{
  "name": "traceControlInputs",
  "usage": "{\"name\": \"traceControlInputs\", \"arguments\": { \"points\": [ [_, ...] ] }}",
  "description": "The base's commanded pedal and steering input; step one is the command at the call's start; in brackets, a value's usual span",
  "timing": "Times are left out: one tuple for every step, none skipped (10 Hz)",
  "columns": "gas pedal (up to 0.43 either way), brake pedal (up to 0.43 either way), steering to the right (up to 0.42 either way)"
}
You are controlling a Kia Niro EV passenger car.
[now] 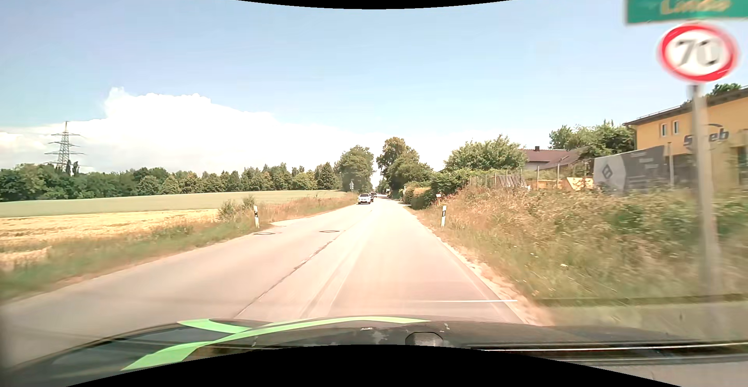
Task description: Follow the waypoints while adhering to traffic rules and regulations
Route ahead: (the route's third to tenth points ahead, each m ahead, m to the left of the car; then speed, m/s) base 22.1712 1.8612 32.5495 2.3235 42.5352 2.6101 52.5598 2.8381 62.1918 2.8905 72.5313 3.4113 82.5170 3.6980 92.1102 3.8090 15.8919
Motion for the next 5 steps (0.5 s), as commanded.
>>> {"name": "traceControlInputs", "arguments": {
  "points": [
    [0.197, 0.000, -0.006],
    [0.189, 0.000, -0.006],
    [0.169, 0.000, -0.005],
    [0.157, 0.000, -0.006],
    [0.157, 0.000, -0.006]
  ]
}}
